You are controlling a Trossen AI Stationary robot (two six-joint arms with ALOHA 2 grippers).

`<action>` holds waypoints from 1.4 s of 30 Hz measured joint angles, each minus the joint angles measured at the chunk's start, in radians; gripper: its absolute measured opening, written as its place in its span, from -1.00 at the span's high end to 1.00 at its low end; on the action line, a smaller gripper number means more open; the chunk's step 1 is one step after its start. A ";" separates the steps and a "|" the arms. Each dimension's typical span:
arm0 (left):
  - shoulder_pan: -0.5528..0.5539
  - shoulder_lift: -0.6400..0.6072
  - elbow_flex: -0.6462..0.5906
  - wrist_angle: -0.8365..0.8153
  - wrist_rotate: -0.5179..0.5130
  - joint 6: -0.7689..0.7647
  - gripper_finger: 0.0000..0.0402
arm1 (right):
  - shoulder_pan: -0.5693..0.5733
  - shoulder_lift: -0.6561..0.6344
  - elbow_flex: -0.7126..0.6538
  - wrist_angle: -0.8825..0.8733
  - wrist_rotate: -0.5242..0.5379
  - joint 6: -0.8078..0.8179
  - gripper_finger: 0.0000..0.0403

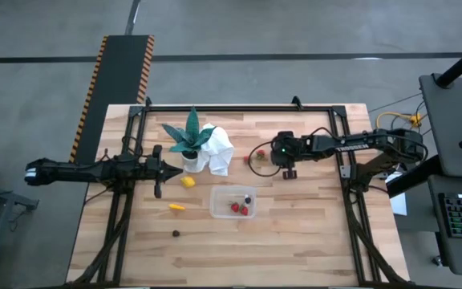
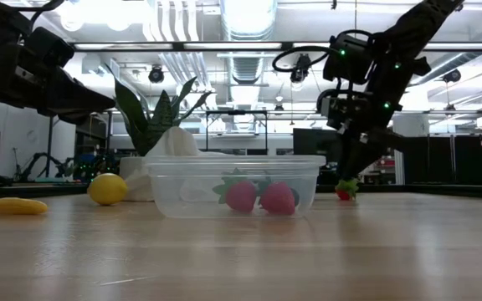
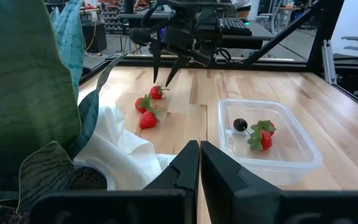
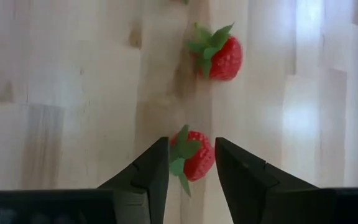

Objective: Pick and placing Produce into tupperware
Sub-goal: Put the strawberry into the bin

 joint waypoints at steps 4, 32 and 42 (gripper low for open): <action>0.000 0.000 0.000 0.000 0.000 0.000 1.00 | -0.003 0.000 0.028 -0.014 0.024 0.119 0.35; 0.000 0.000 0.000 0.000 0.000 0.000 1.00 | -0.041 0.265 0.276 -0.304 0.001 0.676 -0.18; 0.000 0.000 0.000 -0.002 0.000 -0.001 1.00 | -0.066 0.305 0.294 -0.335 0.001 0.643 -0.17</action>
